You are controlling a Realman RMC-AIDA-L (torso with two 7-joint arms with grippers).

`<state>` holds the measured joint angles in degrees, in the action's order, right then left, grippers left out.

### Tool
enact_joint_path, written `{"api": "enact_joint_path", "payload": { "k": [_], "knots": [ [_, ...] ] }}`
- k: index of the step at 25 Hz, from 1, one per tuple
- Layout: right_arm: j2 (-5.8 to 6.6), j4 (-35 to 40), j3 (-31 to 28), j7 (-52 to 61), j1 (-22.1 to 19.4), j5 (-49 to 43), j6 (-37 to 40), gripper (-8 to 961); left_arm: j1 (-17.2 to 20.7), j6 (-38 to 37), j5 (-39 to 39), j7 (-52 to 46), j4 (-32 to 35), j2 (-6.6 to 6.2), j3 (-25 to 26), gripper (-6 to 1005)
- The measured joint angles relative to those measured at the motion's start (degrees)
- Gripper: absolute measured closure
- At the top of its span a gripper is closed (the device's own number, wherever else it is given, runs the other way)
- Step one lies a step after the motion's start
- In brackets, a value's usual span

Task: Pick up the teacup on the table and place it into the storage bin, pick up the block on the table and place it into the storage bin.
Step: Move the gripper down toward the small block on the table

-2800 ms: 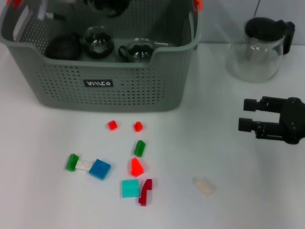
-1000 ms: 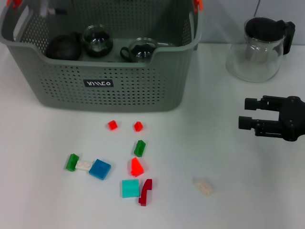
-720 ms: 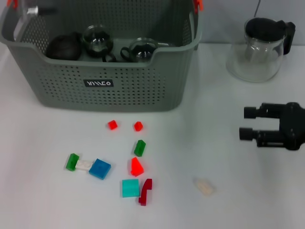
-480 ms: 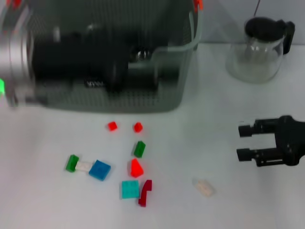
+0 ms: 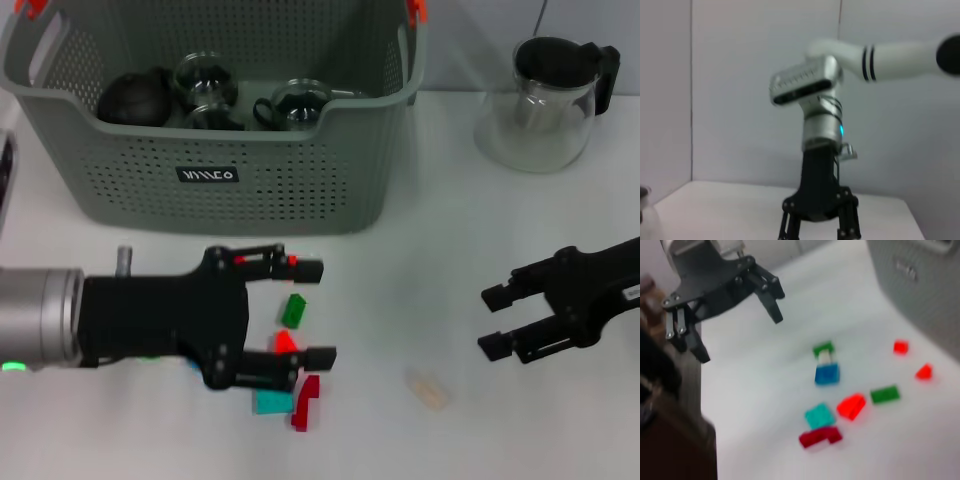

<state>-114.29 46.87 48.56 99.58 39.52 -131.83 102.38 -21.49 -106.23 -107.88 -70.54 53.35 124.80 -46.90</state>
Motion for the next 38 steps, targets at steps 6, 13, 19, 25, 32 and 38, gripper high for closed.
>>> {"api": "enact_joint_path", "payload": {
  "k": [6, 13, 19, 25, 32, 38],
  "knots": [
    [-3.42, 5.5, 6.5, 0.3, 2.9, -7.1, -0.9, 283, 0.4, 0.5, -3.2, 3.4, -3.3, 0.00, 2.1, 188],
    [-5.71, 7.8, 15.8, -4.0, 4.2, -9.9, -5.9, 287, 0.5, 1.0, -3.3, 4.1, -6.0, 0.00, 5.2, 199],
    [-6.16, 7.8, 26.1, -7.2, 4.7, -7.8, -11.8, 291, 0.6, 2.4, -3.5, 5.0, -7.6, -0.12, 7.6, 199],
    [-6.20, 8.1, 35.5, -8.5, 4.8, -7.1, -15.0, 294, 0.4, 3.4, -3.4, 4.8, -10.0, -0.23, 9.5, 198],
    [-6.21, 9.2, 39.4, -8.6, 4.9, -7.3, -16.3, 298, 0.5, 5.2, -3.4, 4.8, -11.7, -0.35, 11.1, 198],
    [-6.20, 9.7, 41.8, -8.7, 4.9, -8.0, -16.7, 301, 0.3, 5.5, -3.4, 4.8, -13.0, -0.47, 12.3, 198]
  ]
}}
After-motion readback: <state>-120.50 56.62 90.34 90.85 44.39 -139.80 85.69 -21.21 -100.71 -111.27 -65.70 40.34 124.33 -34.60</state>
